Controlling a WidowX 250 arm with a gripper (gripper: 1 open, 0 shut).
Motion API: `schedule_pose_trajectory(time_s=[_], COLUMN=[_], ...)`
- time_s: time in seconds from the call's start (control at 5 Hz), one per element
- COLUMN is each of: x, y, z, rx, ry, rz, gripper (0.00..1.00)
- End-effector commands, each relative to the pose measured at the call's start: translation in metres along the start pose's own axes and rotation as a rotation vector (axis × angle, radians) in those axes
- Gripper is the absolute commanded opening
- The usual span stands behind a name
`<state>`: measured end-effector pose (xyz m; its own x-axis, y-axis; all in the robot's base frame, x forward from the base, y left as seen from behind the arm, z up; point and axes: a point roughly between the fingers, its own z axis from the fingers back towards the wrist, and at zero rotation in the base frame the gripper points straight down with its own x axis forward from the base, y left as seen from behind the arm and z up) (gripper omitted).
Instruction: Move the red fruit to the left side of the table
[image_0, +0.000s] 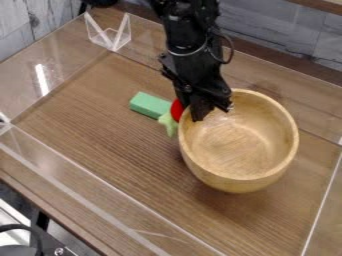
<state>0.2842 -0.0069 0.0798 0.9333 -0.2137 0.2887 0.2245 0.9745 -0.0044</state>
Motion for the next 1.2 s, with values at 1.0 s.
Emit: schedule_pose_trajectory(time_s=[1.0], x=[0.002], y=[-0.01], z=[0.041], rx=[0.008], ry=[-0.068], rz=[-0.006], gripper=[0.0])
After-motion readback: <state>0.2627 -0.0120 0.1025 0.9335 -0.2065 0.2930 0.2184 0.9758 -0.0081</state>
